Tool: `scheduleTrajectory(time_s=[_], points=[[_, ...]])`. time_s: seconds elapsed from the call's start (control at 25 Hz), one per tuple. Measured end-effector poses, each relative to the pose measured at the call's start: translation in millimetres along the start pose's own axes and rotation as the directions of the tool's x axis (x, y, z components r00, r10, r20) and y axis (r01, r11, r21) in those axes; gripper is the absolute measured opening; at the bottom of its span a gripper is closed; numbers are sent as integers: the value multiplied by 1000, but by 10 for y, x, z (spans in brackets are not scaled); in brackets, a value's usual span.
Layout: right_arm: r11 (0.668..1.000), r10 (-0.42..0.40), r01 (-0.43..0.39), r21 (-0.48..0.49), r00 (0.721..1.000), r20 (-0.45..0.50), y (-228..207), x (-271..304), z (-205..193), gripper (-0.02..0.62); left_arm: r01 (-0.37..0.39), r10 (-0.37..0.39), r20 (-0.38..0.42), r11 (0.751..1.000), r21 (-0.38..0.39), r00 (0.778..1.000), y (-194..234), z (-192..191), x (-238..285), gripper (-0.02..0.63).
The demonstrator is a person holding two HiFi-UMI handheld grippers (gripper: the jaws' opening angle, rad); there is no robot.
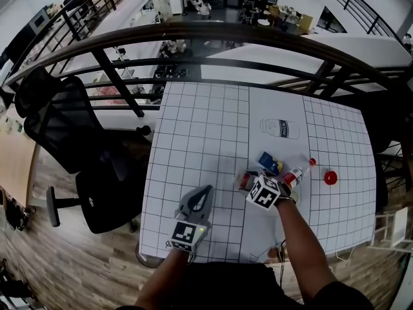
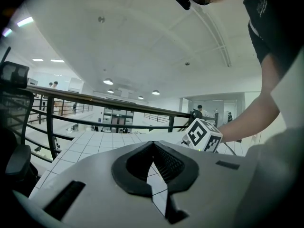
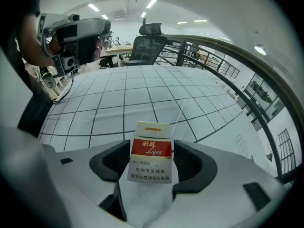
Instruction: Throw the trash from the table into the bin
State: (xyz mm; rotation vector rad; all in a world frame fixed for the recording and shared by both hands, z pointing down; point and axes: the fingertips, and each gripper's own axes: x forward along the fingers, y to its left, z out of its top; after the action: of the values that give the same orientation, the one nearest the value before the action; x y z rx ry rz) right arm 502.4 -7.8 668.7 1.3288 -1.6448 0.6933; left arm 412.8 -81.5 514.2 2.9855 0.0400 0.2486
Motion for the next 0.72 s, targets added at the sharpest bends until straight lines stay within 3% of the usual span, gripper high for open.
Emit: scheduleTrajectory(time_s=[0.48,0.72], points=[[999,43,-43,32,999,-3,-15,-11,9,281,-11,11,8,1000,12,1000,-12,58,-41,18],[998,-58,54,38,992,108,-128,-336,296,275,-24,23,15,999,26,1000,-64,107,-89,18]])
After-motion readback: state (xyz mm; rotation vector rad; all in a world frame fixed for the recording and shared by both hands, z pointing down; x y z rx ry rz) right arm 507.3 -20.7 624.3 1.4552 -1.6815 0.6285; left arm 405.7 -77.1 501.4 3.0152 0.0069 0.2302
